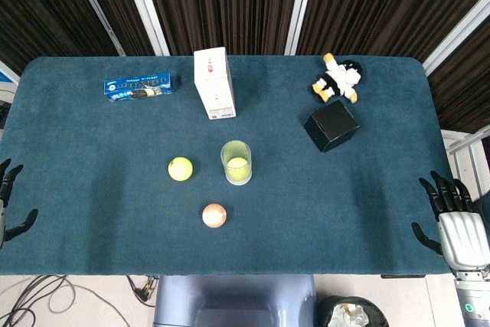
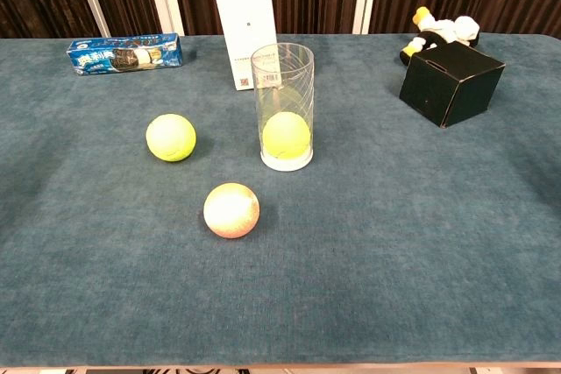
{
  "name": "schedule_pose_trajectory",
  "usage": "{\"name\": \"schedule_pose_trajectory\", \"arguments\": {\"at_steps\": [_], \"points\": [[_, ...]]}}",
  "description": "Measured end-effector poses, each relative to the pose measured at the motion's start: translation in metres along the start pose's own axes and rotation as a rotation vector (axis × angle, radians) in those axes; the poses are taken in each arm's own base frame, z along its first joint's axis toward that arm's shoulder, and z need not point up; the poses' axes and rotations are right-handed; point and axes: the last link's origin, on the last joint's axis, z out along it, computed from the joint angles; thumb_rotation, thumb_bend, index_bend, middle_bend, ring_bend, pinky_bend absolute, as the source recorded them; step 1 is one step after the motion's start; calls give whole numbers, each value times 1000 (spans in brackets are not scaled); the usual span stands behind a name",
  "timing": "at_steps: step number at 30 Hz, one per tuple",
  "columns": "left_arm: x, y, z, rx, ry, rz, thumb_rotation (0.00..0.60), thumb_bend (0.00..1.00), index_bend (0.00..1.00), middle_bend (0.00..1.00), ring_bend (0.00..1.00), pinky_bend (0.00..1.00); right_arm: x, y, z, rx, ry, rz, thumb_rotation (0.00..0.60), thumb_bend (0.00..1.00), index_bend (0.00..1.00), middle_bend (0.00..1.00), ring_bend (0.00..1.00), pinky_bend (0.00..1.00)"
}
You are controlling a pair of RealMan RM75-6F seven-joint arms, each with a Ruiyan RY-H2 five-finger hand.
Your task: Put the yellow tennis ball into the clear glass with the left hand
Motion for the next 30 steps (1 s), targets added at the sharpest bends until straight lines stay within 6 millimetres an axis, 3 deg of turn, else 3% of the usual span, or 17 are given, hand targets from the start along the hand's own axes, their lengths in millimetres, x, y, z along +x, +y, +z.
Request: {"name": "schedule_pose_trajectory", "arguments": {"at_steps": [8, 14, 24, 30], "points": [[1, -1, 0, 6, 9, 9, 600, 212, 107, 0, 0, 0, 0, 0, 0, 0, 2, 0, 600, 352, 132, 35, 107, 54], [0, 0, 0, 7, 10, 3, 600, 130, 107, 0, 0, 0, 1, 0, 0, 0, 6, 0, 600, 352, 132, 35, 107, 54], [2, 0, 0, 1, 3, -12, 600, 121, 107, 5, 0, 0, 1, 1, 0, -5, 4, 0, 600, 352, 132, 35, 107, 65], [7, 1, 8, -35, -24, -24, 600, 91, 106, 5, 0, 0, 1, 1, 0, -9, 2, 2, 600, 353, 132, 35, 106, 58]]}}
